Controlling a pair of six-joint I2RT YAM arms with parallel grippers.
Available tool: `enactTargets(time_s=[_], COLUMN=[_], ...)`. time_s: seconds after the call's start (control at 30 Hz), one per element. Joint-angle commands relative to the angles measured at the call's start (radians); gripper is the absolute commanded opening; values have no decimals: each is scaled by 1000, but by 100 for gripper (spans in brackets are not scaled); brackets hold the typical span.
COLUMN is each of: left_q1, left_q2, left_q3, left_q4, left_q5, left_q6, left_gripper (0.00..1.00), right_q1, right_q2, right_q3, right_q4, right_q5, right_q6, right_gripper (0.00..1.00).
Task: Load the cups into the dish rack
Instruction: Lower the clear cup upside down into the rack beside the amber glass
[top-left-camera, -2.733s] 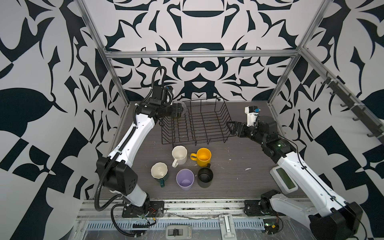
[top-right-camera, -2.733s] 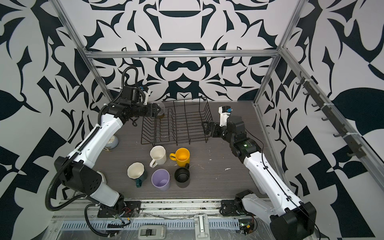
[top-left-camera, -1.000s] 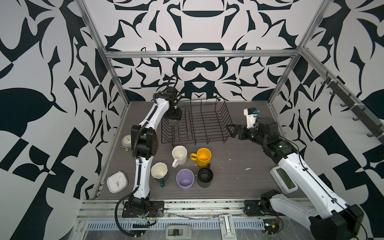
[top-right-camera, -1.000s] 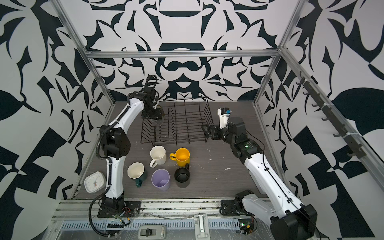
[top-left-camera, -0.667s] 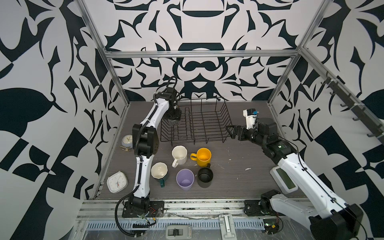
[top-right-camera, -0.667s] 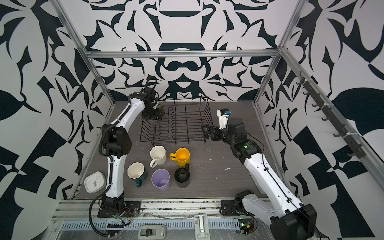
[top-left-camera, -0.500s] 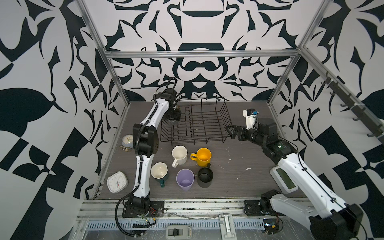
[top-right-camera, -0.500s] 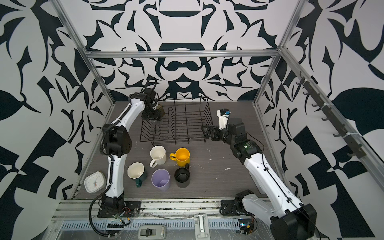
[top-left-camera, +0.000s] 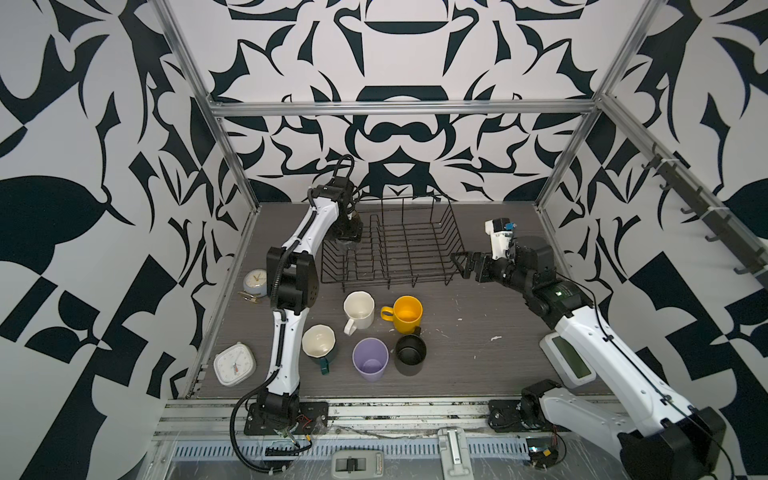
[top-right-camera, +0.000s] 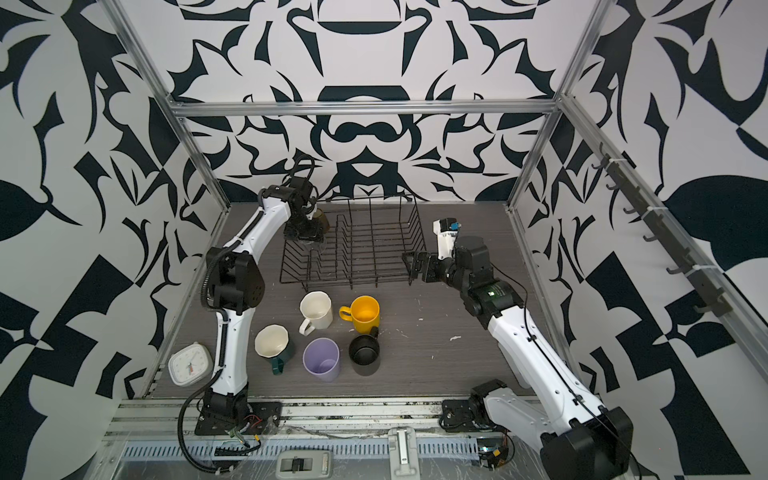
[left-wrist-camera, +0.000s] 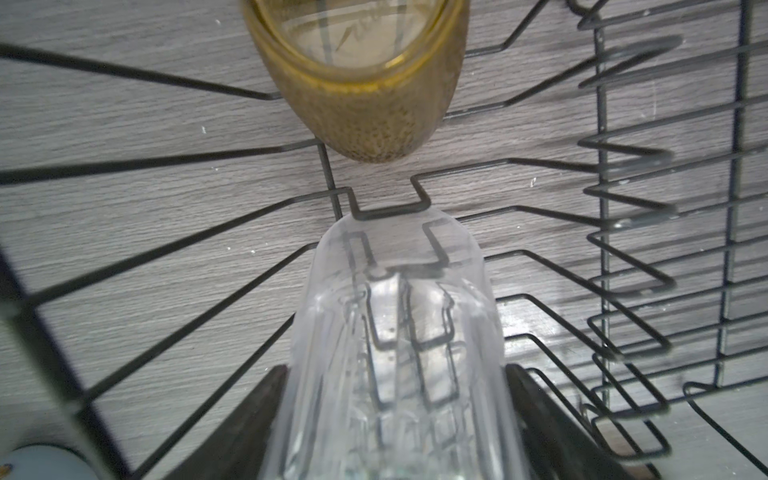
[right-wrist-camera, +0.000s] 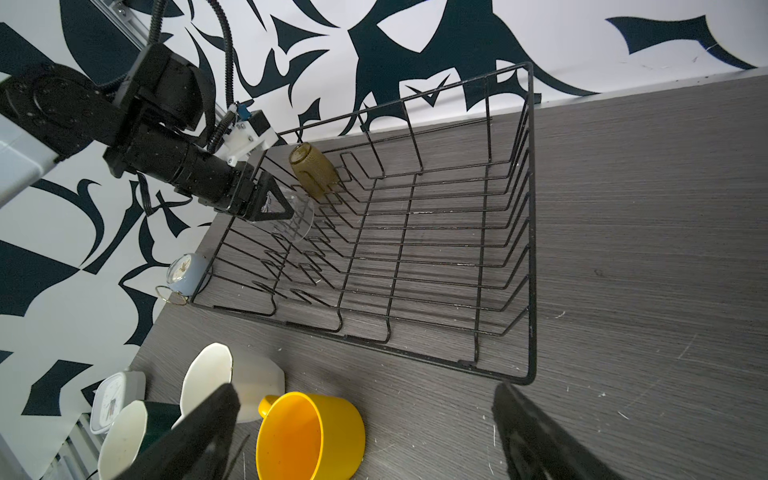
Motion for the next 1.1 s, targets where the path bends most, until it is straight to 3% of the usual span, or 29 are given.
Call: enactTargets(time_s=[0.0,0.13,0.3,0.57,0.77,1.07], left_q1=[5,4,4,4,4,4], left_q2=[31,54,63,60,38,-37], left_q3=[50,68,66,49,28,-8], left_q4=[-49,-55,-54,-49,-32,27], left_q5=[8,7,0,-46,-50,-32], left_q6=[-9,-13,-17,-5,-4,-17], left_gripper=[4,19,63,89,100,99], right_q1=[-3,-3,-3,-3,-3,-3], right_q2=[-9,-4,0,9,11,9], right_q3=[3,4,2,2,3,2], right_q4=[39,43,44,54,55,51], right_q5=[-9,-12,-16,-20,-22,-19], right_q6=[5,7,7,9,9,9], right_gripper=[98,98,98,98,98,98])
